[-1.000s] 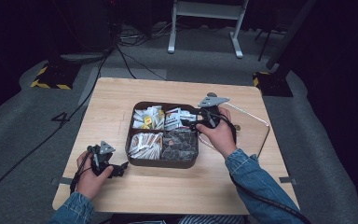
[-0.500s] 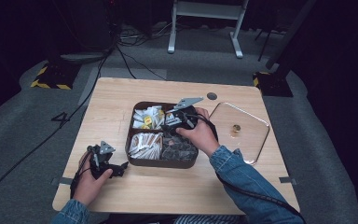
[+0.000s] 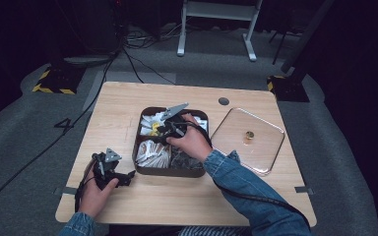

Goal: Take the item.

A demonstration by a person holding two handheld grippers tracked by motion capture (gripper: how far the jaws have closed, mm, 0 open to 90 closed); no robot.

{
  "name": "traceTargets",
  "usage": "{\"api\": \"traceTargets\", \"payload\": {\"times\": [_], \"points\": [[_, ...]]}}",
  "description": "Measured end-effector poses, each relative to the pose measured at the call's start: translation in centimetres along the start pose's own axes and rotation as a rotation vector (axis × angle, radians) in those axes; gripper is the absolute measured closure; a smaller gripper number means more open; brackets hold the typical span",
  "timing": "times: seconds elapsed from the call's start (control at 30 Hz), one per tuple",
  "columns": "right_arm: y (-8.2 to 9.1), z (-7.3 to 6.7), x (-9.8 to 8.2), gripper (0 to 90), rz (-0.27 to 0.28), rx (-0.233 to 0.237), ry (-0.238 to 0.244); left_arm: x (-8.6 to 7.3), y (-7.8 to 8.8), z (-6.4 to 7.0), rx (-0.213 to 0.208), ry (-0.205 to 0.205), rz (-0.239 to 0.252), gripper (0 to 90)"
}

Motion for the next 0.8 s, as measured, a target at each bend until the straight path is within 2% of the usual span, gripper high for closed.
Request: {"api": "traceTargets", "payload": {"times": [0.17,0.23,0.37,0.4,0.53,0.63,0.73,0.8], "points": [[-1.4,-0.3,0.3,50.5,-0.001,0.018,0.018,0.0,0.0,0.0,0.0,-0.003,0.0,0.1],[-2.0,-0.5,0.4,51.7,-0.022,0.033,-0.001,0.0,0.0,0.0,0.0,-0.001,0.0,0.1],[-3.1,-0.9,0.4,55.0,-0.058,0.029,0.02,0.0,0.0,0.0,-0.001,0.0,-0.001,0.1],[-3.6,-1.1,0.3,55.6,-0.091,0.017,0.026,0.0,0.0,0.0,0.002,-0.003,0.0,0.1],[-4.9,-1.4,-0.2,58.1,-0.126,0.021,0.031,0.1,-0.1,0.0,0.006,0.001,0.0,0.0],[-5.3,-1.6,-0.4,59.7,-0.133,0.024,0.033,0.1,-0.1,0.0,0.006,0.001,0.0,0.0],[-5.8,-1.7,-0.5,64.5,-0.136,0.026,0.032,0.1,-0.1,0.0,0.005,-0.001,0.0,0.0],[-6.1,-1.9,-0.5,73.4,-0.148,0.03,0.034,0.1,-0.1,0.0,0.005,-0.001,0.0,0.0]]}}
Point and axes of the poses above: each handheld gripper's, and its own axes: y roughly backward along the jaws, x roughly out of its top, z roughly to its right, the point moved 3 cm from there along -y, roughly forward along the jaws, and after that the axes turned 5 degrees about z, right-handed, at the moved point
